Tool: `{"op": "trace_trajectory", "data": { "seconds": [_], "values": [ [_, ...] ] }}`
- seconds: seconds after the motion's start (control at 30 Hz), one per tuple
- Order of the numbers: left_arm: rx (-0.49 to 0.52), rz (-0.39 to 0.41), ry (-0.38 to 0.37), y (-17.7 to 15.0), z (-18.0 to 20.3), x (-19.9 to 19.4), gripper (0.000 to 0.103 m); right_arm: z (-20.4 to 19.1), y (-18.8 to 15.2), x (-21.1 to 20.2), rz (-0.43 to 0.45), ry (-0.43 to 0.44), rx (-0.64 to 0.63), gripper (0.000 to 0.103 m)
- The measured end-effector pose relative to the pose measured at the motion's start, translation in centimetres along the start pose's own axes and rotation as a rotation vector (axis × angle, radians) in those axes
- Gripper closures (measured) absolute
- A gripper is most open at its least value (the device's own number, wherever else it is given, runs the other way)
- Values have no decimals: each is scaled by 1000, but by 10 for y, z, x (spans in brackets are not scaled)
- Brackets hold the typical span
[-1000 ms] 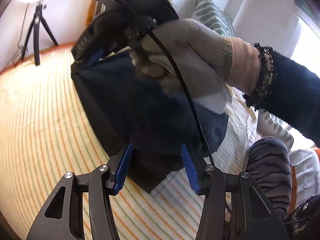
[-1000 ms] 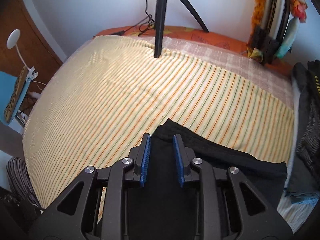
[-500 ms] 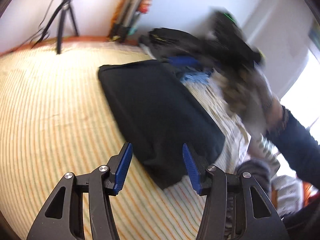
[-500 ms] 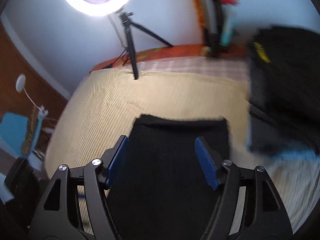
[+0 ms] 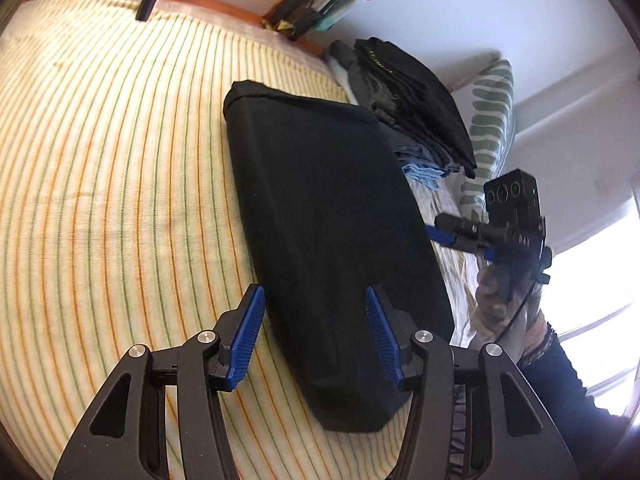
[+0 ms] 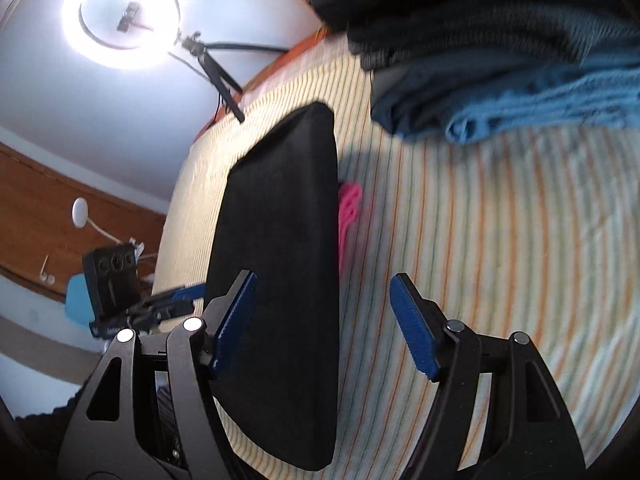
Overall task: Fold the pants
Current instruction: 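Grasp the folded trousers' end with the left gripper and lift it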
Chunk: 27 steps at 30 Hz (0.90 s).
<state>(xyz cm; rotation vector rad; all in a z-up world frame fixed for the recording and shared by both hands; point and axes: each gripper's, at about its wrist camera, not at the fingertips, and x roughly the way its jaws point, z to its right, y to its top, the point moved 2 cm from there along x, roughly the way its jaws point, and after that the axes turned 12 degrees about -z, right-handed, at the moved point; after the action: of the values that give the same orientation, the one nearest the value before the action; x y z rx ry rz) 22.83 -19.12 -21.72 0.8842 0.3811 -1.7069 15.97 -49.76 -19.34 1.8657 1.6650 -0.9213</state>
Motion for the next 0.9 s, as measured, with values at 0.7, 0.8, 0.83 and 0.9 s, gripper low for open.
{"op": "trace_trajectory", "data": {
  "seconds": [0.7, 0.8, 0.83, 0.9],
  "values": [
    [-20, 34, -78, 20, -6, 23, 52, -16, 21, 47, -72, 101, -85, 62],
    [14, 45, -24, 21, 3, 26, 53, -16, 15, 40, -46, 101, -79, 72],
    [23, 51, -1, 20, 6, 26, 56, -19, 13, 39, -36, 88, -89, 73],
    [31, 57, 14, 20, 9, 27, 63, -27, 10, 35, -18, 55, -109, 76]
  ]
}}
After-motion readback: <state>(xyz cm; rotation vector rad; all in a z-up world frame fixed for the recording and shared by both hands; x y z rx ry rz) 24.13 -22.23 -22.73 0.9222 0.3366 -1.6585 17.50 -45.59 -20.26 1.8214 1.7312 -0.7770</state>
